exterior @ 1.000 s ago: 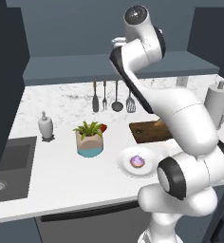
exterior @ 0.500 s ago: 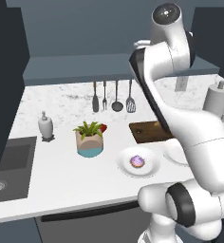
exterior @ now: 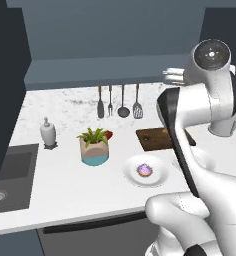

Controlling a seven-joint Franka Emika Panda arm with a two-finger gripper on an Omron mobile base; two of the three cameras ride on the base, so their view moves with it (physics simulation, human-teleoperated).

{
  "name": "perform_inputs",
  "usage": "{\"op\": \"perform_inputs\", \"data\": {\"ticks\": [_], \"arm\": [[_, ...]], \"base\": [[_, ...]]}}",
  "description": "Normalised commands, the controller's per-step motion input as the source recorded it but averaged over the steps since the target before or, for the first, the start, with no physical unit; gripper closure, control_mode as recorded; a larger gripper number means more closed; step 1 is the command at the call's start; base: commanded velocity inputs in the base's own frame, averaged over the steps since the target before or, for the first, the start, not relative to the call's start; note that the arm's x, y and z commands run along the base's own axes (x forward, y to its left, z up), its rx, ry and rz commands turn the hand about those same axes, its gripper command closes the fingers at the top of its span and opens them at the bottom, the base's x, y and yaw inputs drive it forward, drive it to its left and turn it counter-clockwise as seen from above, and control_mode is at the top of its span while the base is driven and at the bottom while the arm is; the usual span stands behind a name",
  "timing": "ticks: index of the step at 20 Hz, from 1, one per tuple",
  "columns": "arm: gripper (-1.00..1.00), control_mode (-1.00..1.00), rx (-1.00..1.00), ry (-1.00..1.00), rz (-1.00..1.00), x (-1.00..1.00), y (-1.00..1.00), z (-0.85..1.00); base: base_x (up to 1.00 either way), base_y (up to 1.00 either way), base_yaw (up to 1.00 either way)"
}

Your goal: From the different types of pastries on the counter, select a croissant and place it on the cutting board. Then retrieve a jar of jam from the cabinet and place it alongside the croissant on the cutting board.

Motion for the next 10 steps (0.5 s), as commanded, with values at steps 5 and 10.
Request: {"op": "perform_inputs", "data": {"ticks": [5, 10], "arm": [[1.0, -1.0, 0.0, -0.05, -0.02, -0.89, -0.19, -0.71], [1.0, -1.0, 0.0, 0.0, -0.02, -0.39, -0.1, -0.78]], "base": [[0.0, 0.0, 0.0], [0.0, 0.0, 0.0]]}}
